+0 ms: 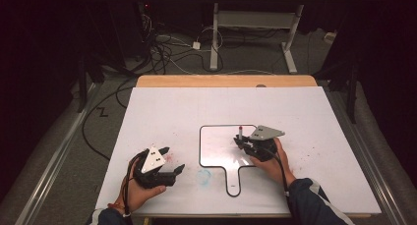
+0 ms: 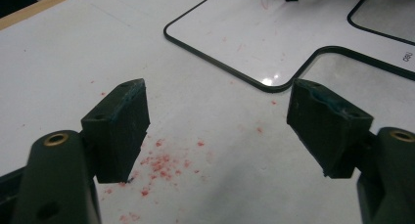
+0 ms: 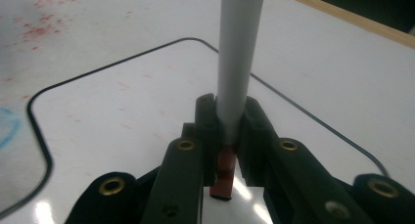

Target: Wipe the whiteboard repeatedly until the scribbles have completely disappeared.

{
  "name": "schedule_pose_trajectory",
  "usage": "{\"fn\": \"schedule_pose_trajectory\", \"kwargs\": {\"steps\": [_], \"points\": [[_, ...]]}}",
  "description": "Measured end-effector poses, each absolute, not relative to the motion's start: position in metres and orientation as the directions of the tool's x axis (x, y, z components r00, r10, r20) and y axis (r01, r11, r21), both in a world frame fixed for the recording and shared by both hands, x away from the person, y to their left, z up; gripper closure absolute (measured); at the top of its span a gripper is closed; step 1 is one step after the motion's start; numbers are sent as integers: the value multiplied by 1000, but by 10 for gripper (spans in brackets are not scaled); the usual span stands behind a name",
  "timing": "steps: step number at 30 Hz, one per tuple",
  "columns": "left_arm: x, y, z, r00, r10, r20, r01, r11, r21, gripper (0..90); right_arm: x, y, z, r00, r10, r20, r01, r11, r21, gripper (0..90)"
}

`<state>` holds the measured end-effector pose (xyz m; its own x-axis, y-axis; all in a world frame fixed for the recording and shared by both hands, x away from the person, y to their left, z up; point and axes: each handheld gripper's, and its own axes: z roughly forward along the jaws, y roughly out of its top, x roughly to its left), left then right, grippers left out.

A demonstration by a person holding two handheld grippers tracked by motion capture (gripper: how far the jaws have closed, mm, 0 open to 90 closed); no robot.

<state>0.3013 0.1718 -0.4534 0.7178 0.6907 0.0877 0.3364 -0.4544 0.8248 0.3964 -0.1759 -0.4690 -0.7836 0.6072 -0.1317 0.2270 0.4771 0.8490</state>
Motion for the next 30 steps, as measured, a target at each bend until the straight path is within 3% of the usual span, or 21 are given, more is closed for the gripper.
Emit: {"fn": "schedule_pose_trajectory", "kwargs": {"steps": [3,4,8,17,22,30], "points": [[300,172,-452,721,686,93,327,-456,828,226,408,-176,-468,-756,631,-173,224,498,838,819],[300,172,-452,723,684,91,323,-453,831,222,420,-186,-468,-720,678,-151,264,468,844,819],[300,173,-453,722,685,97,321,-455,830,216,426,-193,-468,-691,714,-114,304,430,850,819],[301,171,-453,726,681,99,320,-462,827,200,415,-163,-468,-767,625,-147,239,490,838,818],[303,171,-455,723,683,101,328,-469,820,200,426,-169,-467,-721,675,-157,269,482,834,818],[303,170,-455,727,680,98,330,-471,818,200,419,-148,-466,-778,607,-165,231,519,823,818]]}}
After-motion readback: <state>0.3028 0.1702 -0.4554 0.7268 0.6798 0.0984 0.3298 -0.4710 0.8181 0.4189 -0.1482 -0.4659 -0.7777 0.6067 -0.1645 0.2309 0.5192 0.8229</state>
